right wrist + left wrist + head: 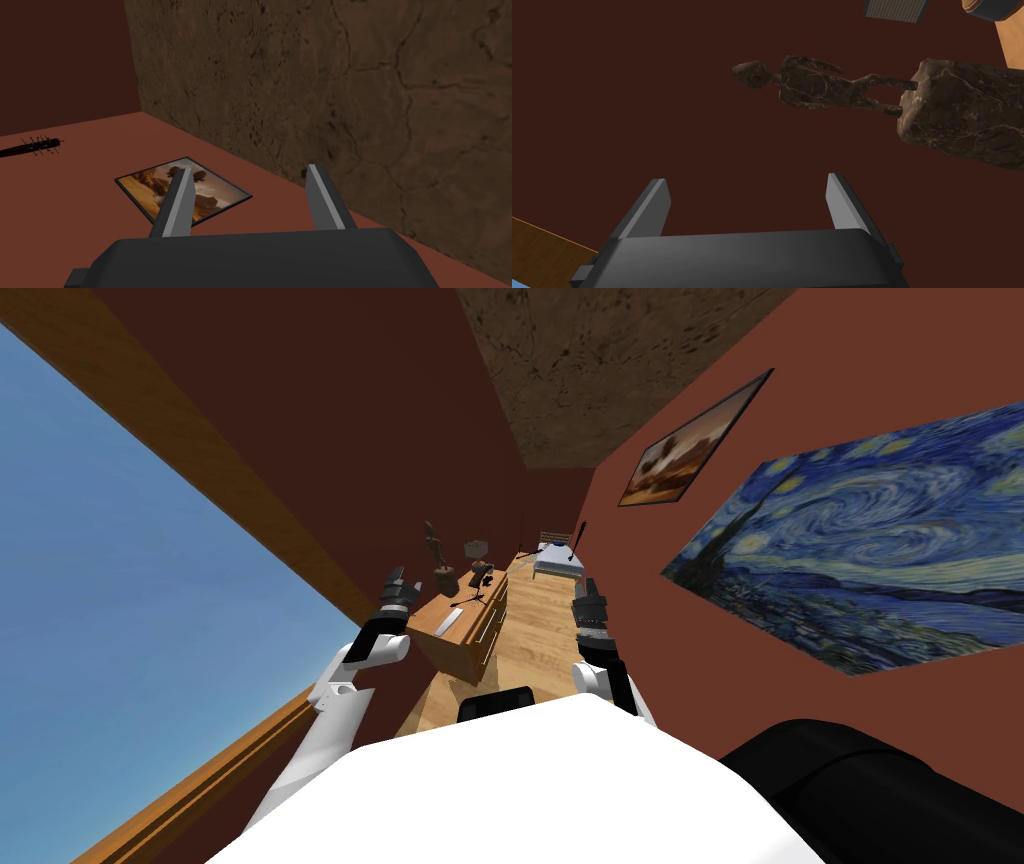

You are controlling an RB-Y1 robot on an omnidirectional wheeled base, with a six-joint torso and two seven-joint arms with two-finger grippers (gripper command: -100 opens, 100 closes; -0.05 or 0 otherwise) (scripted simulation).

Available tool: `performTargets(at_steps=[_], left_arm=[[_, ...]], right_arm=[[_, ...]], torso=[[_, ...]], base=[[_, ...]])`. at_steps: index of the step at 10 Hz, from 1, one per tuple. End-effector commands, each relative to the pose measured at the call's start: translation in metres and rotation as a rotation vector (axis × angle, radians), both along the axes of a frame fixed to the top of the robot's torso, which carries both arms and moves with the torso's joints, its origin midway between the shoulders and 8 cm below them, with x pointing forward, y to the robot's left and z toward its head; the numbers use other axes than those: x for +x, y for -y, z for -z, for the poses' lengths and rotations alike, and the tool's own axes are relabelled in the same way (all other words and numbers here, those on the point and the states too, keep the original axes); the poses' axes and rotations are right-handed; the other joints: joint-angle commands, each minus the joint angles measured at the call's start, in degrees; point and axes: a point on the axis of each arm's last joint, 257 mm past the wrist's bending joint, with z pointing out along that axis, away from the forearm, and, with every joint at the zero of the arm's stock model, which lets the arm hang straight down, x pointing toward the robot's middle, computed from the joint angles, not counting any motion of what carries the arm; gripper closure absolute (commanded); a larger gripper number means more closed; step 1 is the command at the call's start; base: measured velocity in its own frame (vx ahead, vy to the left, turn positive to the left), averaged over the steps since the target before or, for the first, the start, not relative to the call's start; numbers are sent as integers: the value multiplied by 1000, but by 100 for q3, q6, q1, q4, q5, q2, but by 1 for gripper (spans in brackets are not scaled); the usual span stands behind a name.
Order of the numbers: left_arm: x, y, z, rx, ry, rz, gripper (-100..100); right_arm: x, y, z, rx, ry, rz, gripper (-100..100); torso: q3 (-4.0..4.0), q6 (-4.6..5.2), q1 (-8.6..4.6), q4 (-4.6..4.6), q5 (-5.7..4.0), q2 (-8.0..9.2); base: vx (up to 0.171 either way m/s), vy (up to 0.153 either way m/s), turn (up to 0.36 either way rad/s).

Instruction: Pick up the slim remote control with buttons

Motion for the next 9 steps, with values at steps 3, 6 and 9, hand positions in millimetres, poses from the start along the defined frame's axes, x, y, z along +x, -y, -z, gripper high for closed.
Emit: performTargets(at_steps=[3, 6, 9], left_arm=[[0, 0, 0, 0, 0, 0, -100], [4, -20, 13, -15, -57, -28, -100], [8, -50, 31, -39, -141, -71, -100]], right_arm=[[0, 0, 0, 0, 0, 0, 0], [0, 0, 0, 0, 0, 0, 0], [0, 0, 0, 0, 0, 0, 0]], torso=[[2, 1, -3, 1, -1, 3], [-1, 0, -12, -1, -2, -1], [4, 0, -34, 1, -8, 7]], base=[[-4, -4, -14], [1, -34, 22], [-17, -93, 36]])
